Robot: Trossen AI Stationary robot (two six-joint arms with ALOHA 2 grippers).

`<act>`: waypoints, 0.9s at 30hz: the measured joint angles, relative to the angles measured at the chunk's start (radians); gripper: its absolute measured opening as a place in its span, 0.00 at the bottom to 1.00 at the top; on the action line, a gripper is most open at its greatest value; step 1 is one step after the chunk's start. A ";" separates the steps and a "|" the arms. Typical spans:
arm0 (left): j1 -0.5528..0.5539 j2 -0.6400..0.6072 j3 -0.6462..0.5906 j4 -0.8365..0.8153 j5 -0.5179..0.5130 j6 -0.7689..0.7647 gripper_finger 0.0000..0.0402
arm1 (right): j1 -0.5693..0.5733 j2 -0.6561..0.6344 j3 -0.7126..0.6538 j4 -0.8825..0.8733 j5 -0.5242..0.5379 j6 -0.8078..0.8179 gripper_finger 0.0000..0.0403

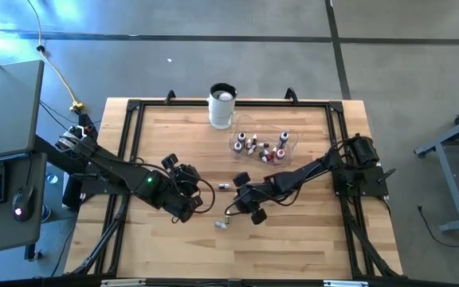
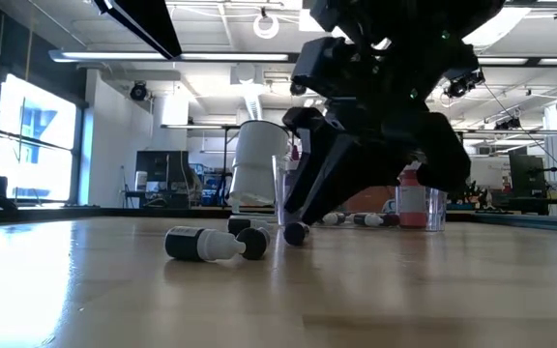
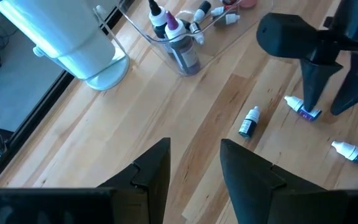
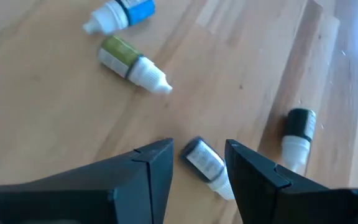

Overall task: Pick & Place food coloring
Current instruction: Put the small purple food coloring bottle into the transparent container

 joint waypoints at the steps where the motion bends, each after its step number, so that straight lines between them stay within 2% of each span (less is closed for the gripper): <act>1: 0.000 0.000 0.000 0.000 0.000 0.000 0.34 | -0.006 0.000 0.000 -0.003 -0.002 0.000 0.34; 10: 0.000 0.000 0.000 0.000 0.000 0.000 0.34 | -0.050 0.000 0.000 -0.007 -0.088 -0.002 0.34; 13: 0.000 0.000 0.000 0.000 0.000 0.000 0.34 | -0.051 0.000 0.000 -0.016 -0.128 -0.047 0.34; 22: 0.000 0.000 0.000 0.000 0.000 0.000 0.34 | -0.051 0.002 0.000 -0.011 -0.112 -0.080 0.34; 27: 0.000 0.000 0.000 0.002 0.001 0.000 0.34 | -0.051 0.049 0.000 0.011 -0.117 -0.090 0.34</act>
